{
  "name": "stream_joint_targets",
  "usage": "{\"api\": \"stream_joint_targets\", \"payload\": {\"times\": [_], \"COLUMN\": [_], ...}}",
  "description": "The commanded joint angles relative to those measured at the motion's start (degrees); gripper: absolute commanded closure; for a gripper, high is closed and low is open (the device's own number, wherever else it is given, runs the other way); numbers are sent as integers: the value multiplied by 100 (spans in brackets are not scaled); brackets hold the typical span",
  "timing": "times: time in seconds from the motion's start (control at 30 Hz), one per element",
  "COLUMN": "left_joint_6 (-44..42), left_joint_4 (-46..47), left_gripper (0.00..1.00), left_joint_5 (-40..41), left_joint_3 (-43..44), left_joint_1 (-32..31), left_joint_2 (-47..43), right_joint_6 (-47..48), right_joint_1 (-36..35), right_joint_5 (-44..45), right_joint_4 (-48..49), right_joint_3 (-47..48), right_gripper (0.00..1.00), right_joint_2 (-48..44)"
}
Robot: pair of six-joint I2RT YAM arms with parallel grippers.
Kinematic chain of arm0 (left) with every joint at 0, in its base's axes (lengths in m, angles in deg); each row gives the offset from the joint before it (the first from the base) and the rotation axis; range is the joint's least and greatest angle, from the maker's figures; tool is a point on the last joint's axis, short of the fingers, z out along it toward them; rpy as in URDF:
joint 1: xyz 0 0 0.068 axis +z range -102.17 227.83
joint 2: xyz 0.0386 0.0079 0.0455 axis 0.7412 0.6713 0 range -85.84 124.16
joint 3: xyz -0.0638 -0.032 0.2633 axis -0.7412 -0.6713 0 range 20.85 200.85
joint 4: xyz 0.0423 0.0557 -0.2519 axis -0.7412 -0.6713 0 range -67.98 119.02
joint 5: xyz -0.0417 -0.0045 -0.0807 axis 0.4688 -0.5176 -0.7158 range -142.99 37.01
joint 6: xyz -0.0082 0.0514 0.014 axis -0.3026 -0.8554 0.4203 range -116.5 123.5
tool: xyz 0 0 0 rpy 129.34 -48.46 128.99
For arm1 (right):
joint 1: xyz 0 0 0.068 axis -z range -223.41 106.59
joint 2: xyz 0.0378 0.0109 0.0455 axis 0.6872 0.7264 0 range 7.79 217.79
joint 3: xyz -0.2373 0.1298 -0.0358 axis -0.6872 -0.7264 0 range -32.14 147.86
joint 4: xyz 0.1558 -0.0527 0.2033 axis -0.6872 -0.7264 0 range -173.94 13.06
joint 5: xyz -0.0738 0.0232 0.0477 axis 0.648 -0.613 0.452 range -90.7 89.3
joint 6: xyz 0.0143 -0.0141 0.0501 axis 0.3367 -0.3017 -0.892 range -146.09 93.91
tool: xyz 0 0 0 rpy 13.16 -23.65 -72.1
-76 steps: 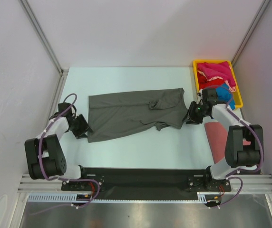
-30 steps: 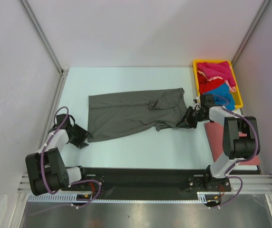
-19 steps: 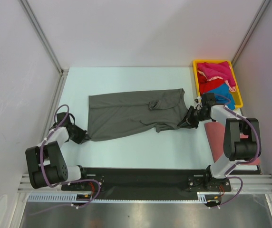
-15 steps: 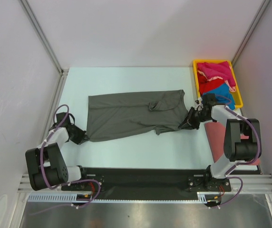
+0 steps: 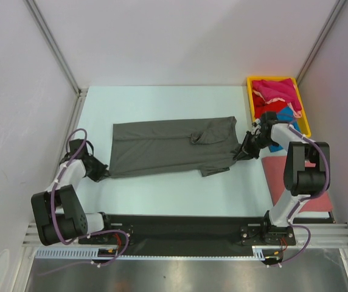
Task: Fold and stack the t-shirts
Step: Fold the tshirt
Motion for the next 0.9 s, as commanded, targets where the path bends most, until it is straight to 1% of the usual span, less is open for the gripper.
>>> {"api": "stream_joint_targets", "payload": {"times": [0.0,0.17,0.27,0.33,0.47,0.53,0.6,0.67,0.87], "left_joint_6": [-330,-409,-488,-506,-612,-621,-638,-612,-568], "left_joint_4": [-163,-233,-251,-224,-154,-119,-40,74,153], "left_gripper": [100,100,100,100,100,100,100,100,100], "left_joint_5": [270,235,120,33,-29,-55,-160,-283,-530], "left_joint_3": [243,242,347,418,813,936,1112,1296,2051], "left_joint_1": [65,73,65,73,38,21,-5,-32,-208], "left_joint_2": [-76,-252,-383,-401,-305,-130,20,265,1127], "right_joint_6": [284,373,355,276,22,-136,-190,-242,-348], "right_joint_1": [88,96,96,105,114,114,114,123,140], "right_joint_5": [190,23,-65,-118,-468,-557,-689,-812,-909], "right_joint_4": [-337,-303,-303,-250,-92,-22,-30,-109,-170], "right_joint_3": [343,-271,-404,-335,183,596,895,1299,2108], "right_gripper": [89,90,90,90,90,89,90,90,89], "right_joint_2": [-64,-318,-503,-513,-162,49,444,830,1438]}}
